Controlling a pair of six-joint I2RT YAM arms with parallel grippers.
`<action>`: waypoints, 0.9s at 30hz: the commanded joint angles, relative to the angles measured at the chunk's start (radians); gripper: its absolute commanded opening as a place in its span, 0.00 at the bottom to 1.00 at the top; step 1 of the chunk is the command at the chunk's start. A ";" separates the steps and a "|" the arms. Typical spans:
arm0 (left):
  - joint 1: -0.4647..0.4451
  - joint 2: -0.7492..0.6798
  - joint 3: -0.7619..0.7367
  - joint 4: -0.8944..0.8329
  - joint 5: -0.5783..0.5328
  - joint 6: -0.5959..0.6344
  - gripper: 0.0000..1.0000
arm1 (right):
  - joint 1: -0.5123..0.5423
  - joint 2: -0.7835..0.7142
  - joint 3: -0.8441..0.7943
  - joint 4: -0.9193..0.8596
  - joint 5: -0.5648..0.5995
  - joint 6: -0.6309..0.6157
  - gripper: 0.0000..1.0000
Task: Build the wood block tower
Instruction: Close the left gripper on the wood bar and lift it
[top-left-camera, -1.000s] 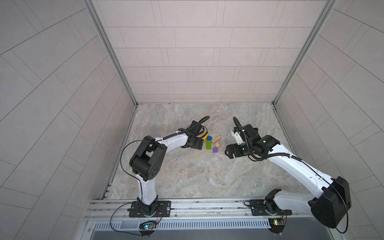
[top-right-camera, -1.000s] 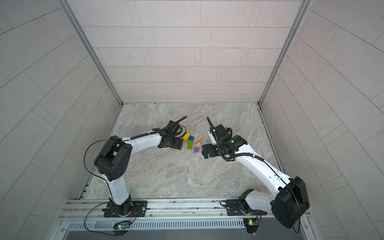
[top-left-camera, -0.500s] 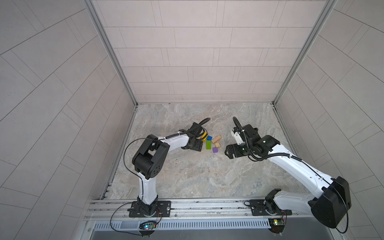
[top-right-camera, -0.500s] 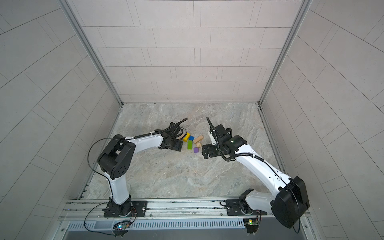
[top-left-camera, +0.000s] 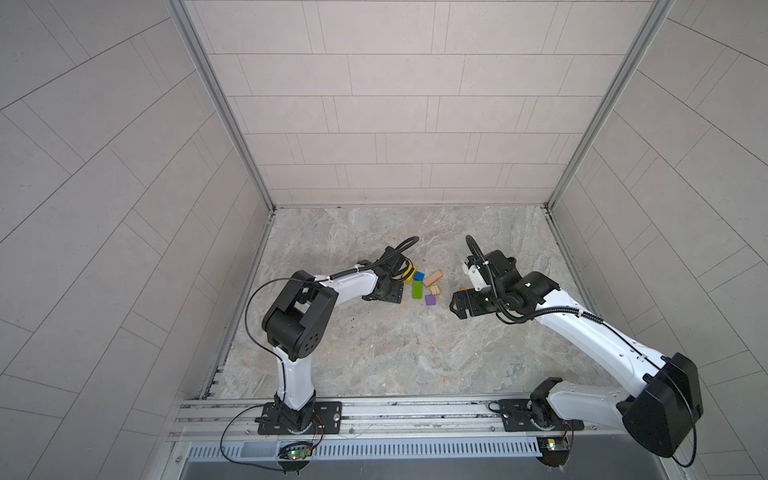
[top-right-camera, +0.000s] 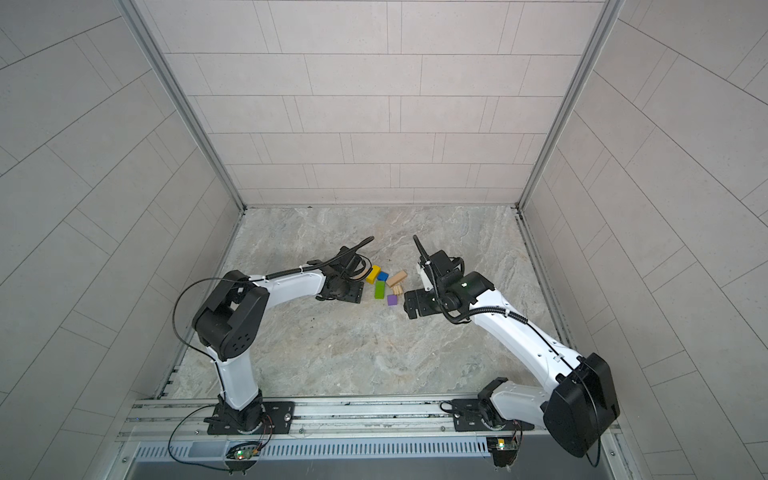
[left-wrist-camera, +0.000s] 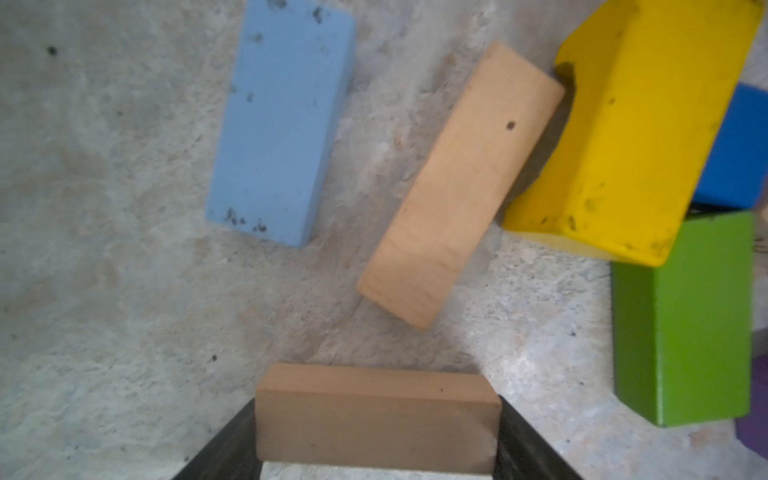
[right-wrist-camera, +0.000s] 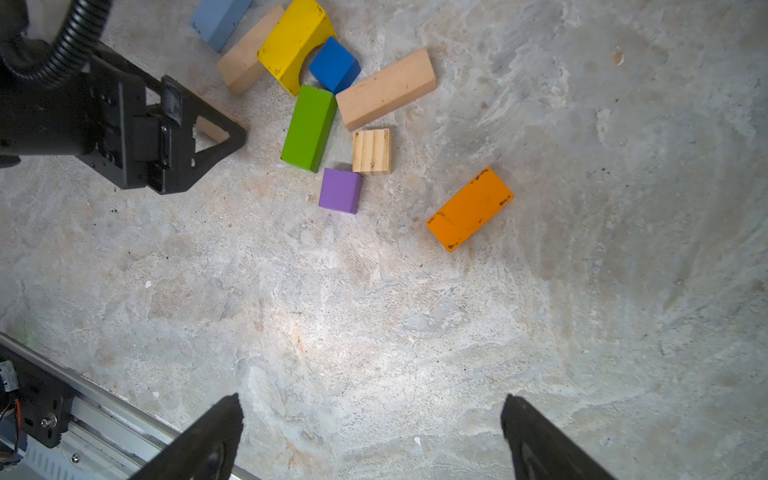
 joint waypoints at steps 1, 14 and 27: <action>-0.013 -0.067 -0.031 -0.063 -0.054 -0.086 0.66 | 0.005 -0.029 -0.023 0.010 -0.005 0.014 0.98; -0.056 -0.140 -0.120 -0.064 -0.051 -0.228 0.68 | 0.010 -0.087 -0.076 0.052 -0.025 0.033 0.98; -0.078 -0.107 -0.147 -0.020 -0.048 -0.250 0.68 | 0.011 -0.091 -0.088 0.083 -0.022 0.049 0.99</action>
